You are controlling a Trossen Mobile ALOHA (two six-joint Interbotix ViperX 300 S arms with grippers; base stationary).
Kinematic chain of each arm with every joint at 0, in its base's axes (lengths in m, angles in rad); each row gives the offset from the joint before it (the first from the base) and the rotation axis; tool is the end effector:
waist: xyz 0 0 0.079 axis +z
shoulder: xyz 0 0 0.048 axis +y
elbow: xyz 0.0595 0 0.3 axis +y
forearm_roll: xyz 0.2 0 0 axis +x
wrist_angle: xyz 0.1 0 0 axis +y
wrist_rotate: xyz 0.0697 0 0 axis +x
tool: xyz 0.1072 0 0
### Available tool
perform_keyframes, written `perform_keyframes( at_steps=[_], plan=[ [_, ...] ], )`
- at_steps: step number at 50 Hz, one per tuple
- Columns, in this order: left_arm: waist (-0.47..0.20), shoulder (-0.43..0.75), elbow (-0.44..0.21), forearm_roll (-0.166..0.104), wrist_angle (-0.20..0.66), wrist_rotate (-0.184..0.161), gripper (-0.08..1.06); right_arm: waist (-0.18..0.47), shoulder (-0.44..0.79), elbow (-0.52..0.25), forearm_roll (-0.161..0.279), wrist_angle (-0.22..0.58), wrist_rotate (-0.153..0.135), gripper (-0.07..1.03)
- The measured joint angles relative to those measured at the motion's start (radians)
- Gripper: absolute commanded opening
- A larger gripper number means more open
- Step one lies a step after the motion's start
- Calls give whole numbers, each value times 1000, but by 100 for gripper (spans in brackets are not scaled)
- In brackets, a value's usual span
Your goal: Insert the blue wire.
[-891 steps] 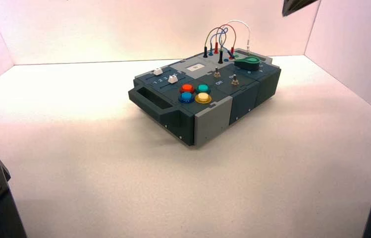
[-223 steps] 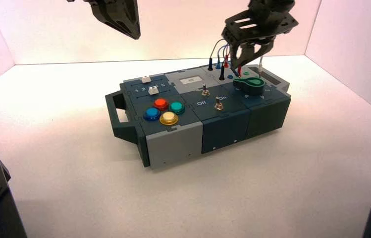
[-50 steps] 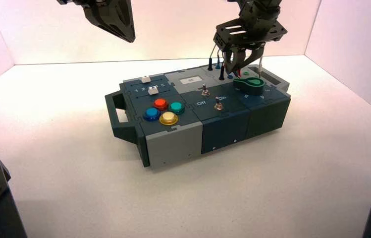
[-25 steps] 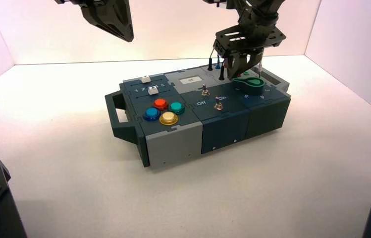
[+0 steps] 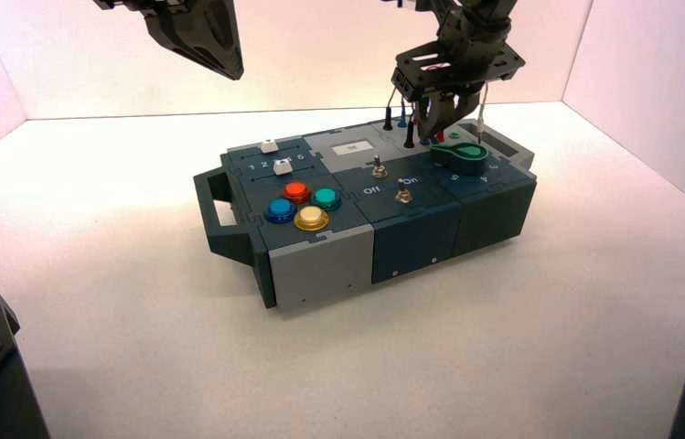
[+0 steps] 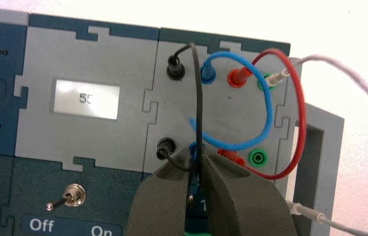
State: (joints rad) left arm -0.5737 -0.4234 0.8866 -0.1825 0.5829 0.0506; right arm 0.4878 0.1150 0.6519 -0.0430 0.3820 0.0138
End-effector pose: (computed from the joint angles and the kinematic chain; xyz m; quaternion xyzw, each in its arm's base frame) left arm 0.2329 -0.1715 0.1393 0.0744 0.4964 -0.2620 0.8243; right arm 0.3388 0.1765 0.0487 -0.1460 0.5235 0.2031 0.8145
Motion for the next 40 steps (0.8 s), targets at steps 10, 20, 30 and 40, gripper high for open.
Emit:
perform_keyframes(
  at_steps=[10,20,30,40],
  plan=[
    [0,-2,2,0,0,-2,-3,0,-2,-12,-5,-2,2,-2],
    [0,-2,6,0,0,0,-3,0,-15,-14,-6,-18,12,-2],
    [0,-2,6,0,0,0,-3,0,-46,-14,-5,-48,18,-2],
    [0,-2,6,0,0,0,-3,-3,-52,-12,-5,-91,35,-2]
  ],
)
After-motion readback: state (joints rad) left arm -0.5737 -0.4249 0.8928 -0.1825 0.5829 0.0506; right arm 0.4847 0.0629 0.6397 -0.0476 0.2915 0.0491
